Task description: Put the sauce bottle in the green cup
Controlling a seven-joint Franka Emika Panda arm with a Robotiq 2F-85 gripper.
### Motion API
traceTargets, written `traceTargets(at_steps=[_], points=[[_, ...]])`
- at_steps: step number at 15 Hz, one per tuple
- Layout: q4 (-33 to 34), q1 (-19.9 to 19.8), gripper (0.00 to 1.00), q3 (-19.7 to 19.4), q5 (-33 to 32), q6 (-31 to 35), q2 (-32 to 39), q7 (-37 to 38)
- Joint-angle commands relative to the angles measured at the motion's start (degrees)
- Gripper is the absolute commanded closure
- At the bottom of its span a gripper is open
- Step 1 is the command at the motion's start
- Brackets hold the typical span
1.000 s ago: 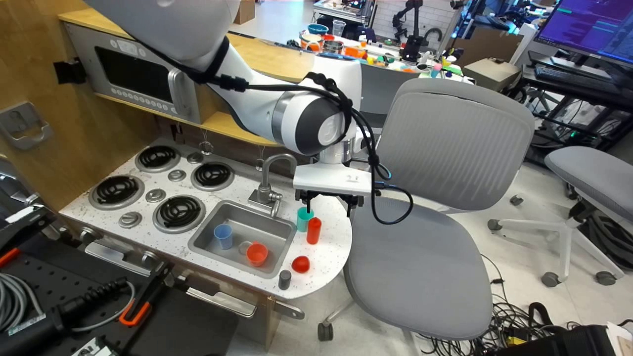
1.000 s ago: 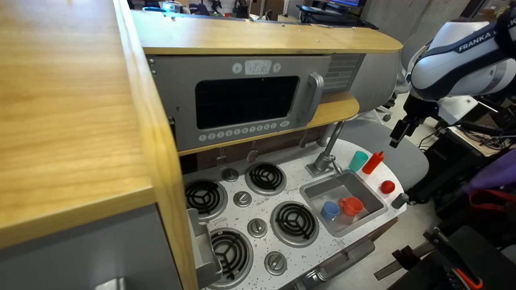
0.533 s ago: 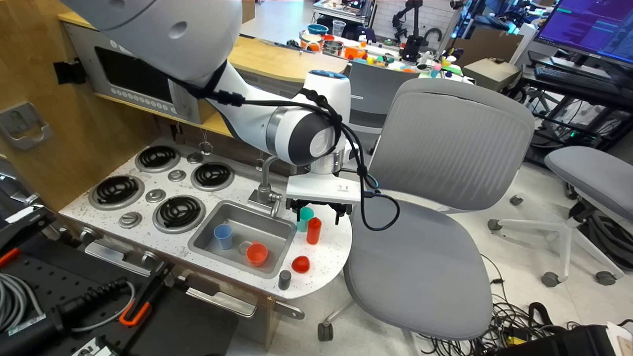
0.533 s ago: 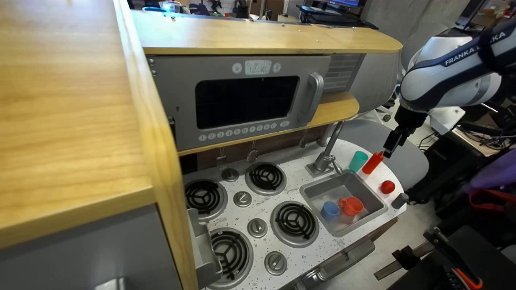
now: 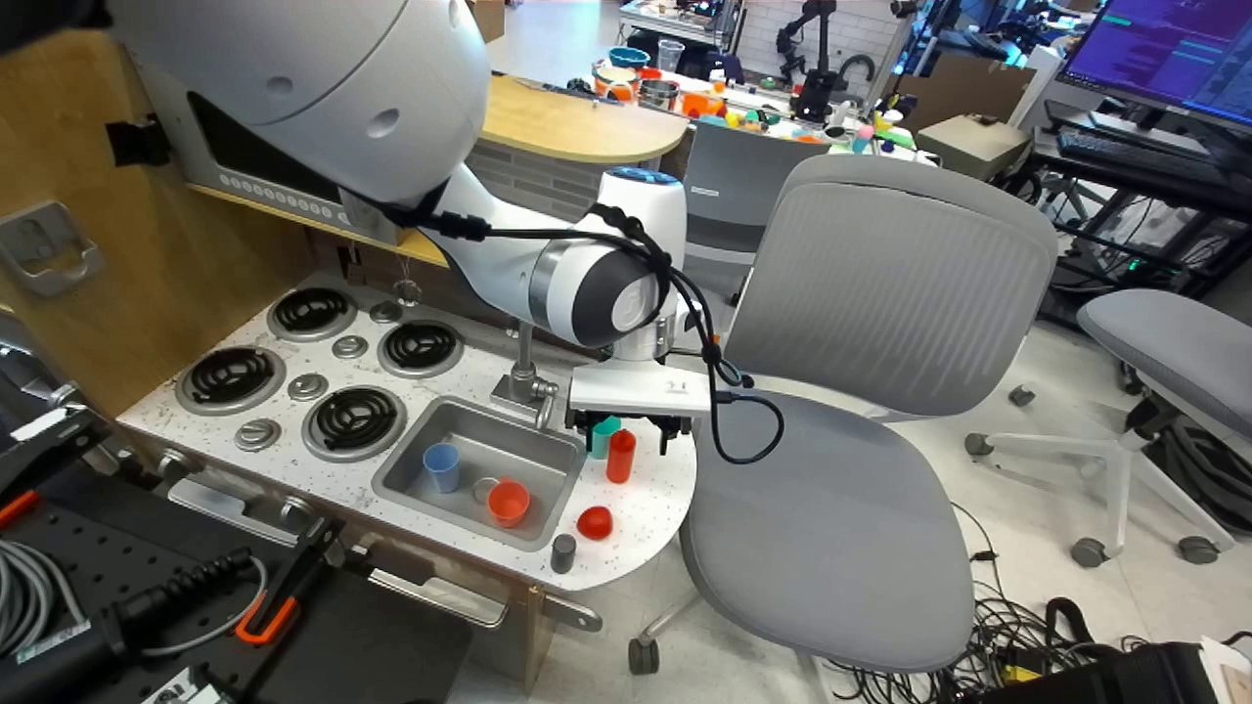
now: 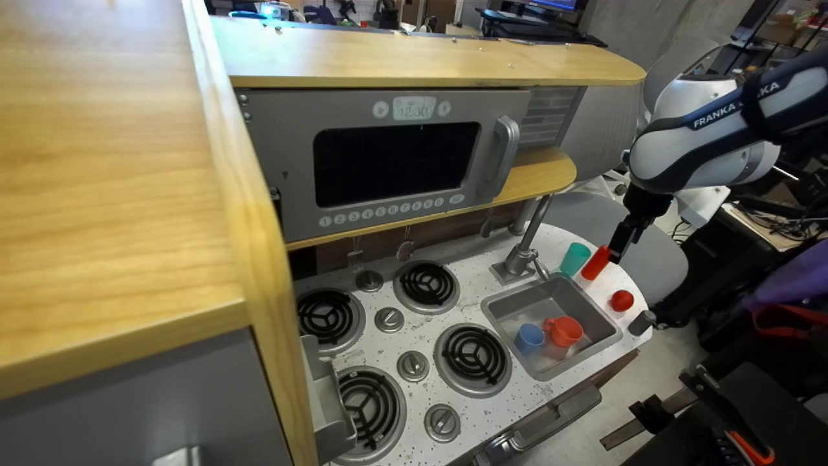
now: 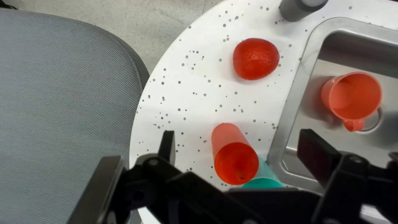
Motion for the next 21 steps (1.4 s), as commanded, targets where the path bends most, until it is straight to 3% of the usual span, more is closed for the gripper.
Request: traceTargets(at_steps=[1, 8, 9, 18, 21], points=[[4.28, -0.2, 0.0, 0.53, -1.53, -0.71, 3.11, -0.36], [7.28, 0.26, 0.02, 0.52, -1.79, -1.14, 6.01, -0.71], [7.66, 0.38, 0.19, 0.5, -1.86, -1.13, 6.36, -0.77], [10.86, 1.14, 0.85, 0.29, -1.77, -3.03, 6.98, 0.22], [12.35, 1.66, 0.86, -0.95, -2.22, -4.84, 6.1, 2.08]])
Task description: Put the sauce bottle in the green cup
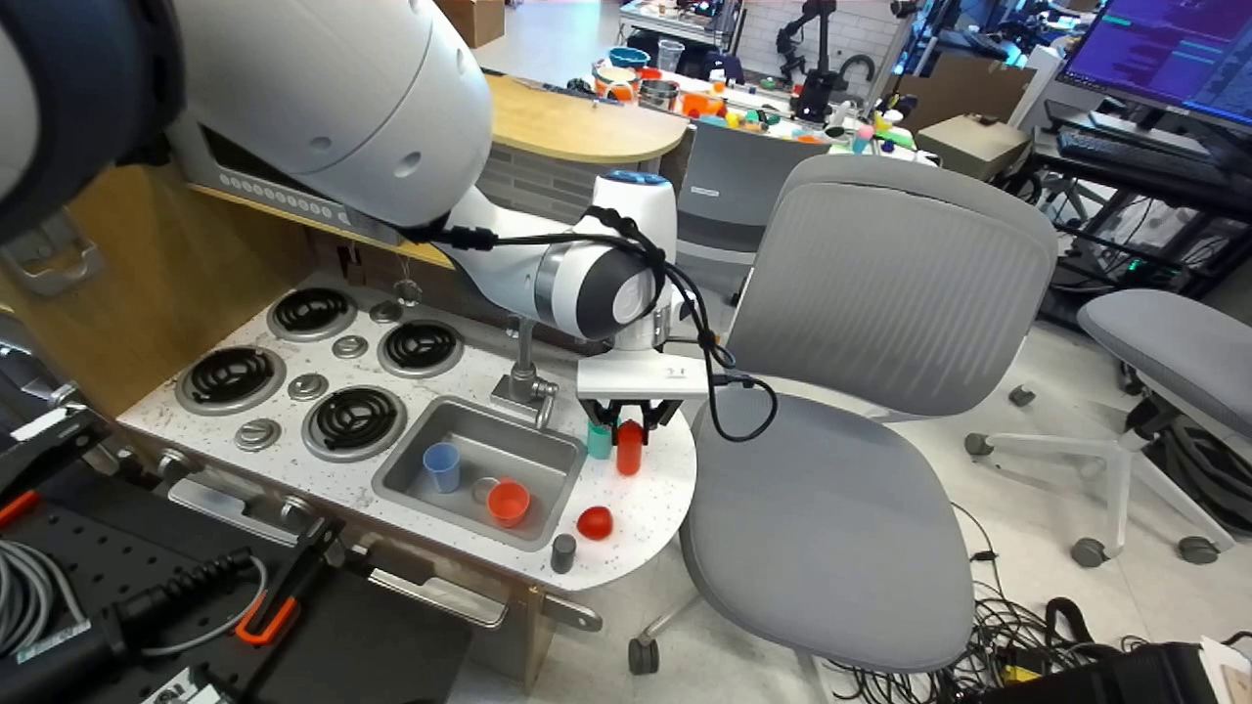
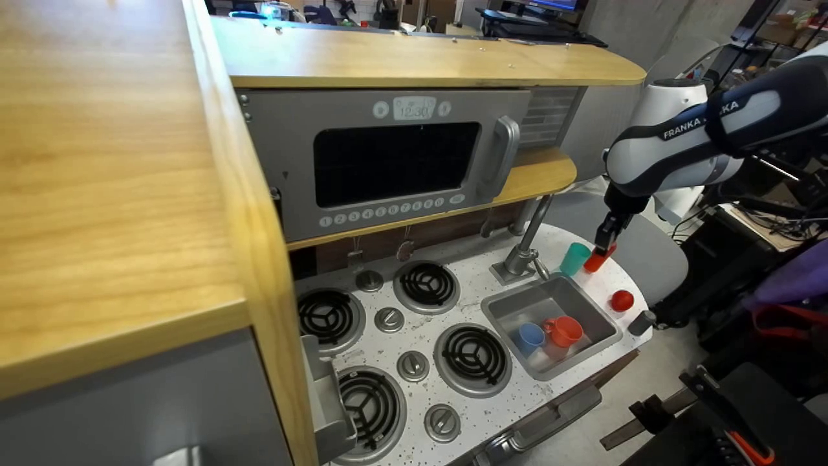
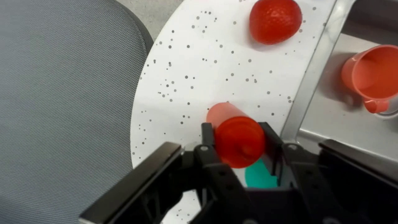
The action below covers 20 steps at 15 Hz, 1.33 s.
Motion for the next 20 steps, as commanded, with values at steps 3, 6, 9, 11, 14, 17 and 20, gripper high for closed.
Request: traceTargets(at_steps=[3, 6, 9, 11, 14, 17, 20], points=[[3.15, 1.15, 0.86, -2.54, -2.0, -3.52, -1.97, 4.86], [3.07, 1.57, 0.86, -3.53, -2.06, -3.58, -3.39, 8.29], [0.39, 0.35, 0.86, -1.81, -0.45, -2.84, -5.54, 8.5], [-1.67, -1.53, 0.86, 1.08, 2.11, -1.56, -7.12, 6.74], [-4.32, -3.06, 0.86, 3.75, 4.51, 0.61, -9.51, 6.42], [-7.5, -4.48, 0.86, 5.86, 6.86, 2.41, -12.2, 5.2], [-10.89, -4.92, 0.86, 6.76, 8.05, 2.69, -14.7, 4.78]])
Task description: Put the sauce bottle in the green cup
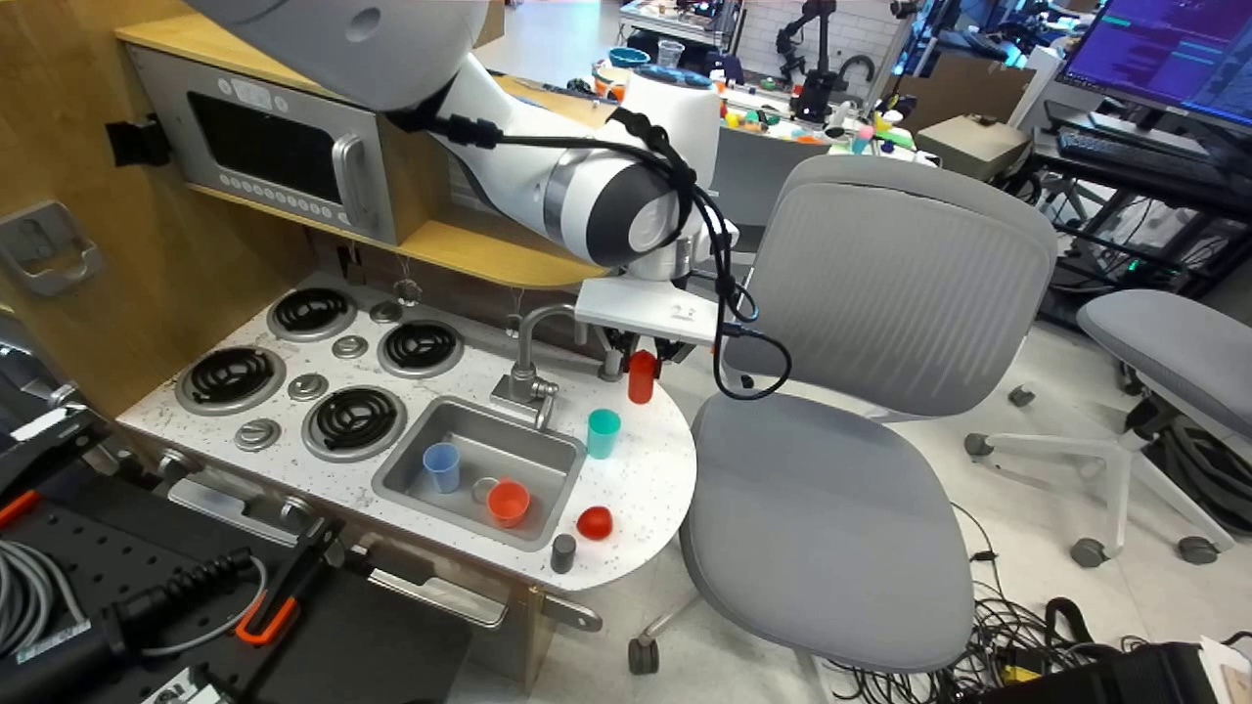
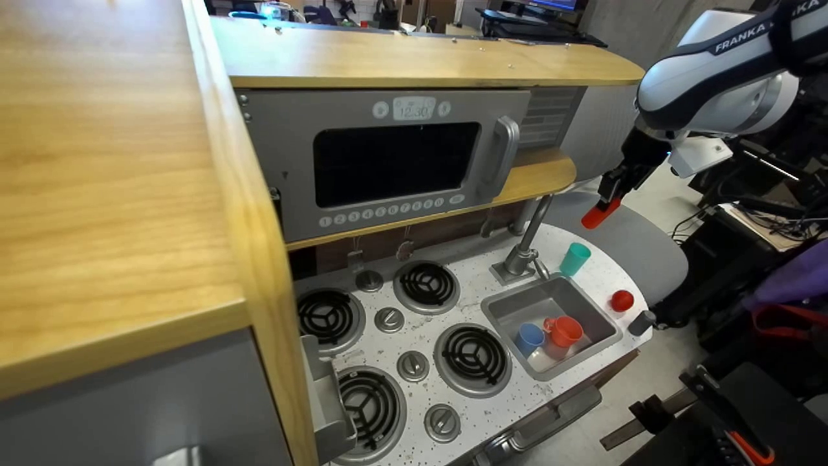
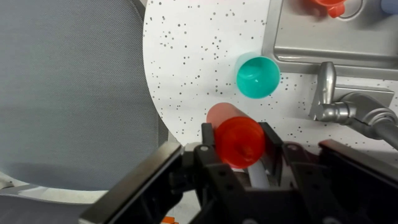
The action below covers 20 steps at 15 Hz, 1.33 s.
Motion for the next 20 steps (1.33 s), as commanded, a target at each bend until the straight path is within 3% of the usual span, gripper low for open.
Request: traceTargets(at_steps=[1, 6, 20], points=[[-7.34, -1.64, 0.86, 2.27, 2.15, 1.3, -5.26, -2.09], [-10.16, -1.27, 0.86, 2.49, 2.72, 1.29, -6.28, -2.31], [-10.09, -0.11, 0.86, 1.12, 1.47, 2.67, -4.4, -0.58]])
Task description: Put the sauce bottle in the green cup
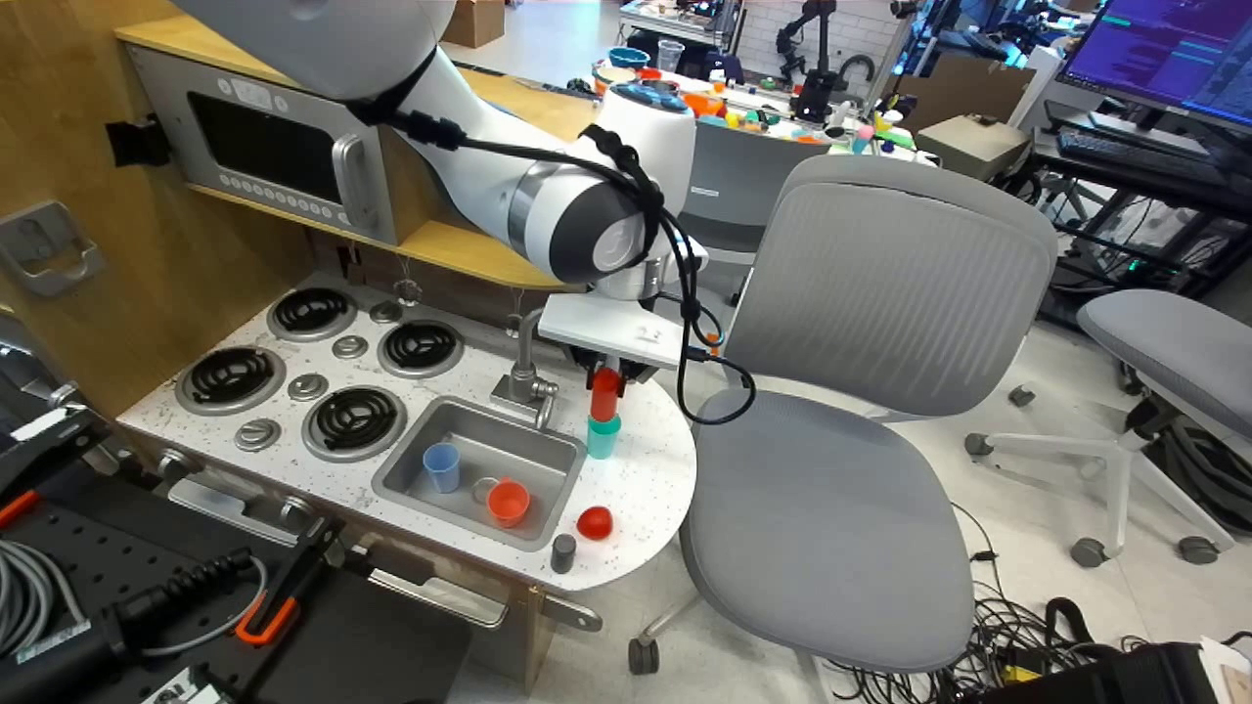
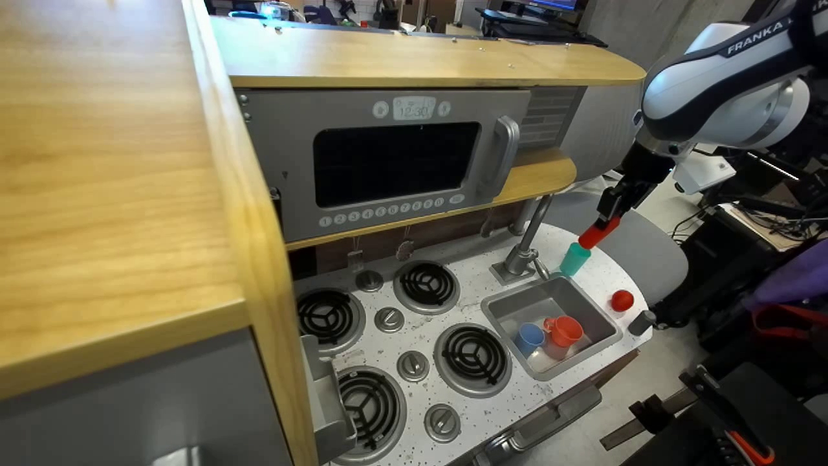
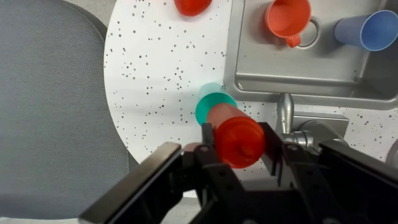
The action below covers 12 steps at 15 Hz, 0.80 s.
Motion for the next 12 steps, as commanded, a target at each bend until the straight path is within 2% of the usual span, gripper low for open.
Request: traceTargets(at_steps=[1, 12], points=[[-0.83, 0.49, 0.86, -0.61, -0.33, 1.45, -0.25, 0.63], [1.42, 0.68, 0.86, -1.26, -0.76, 0.75, 1.62, 0.91]])
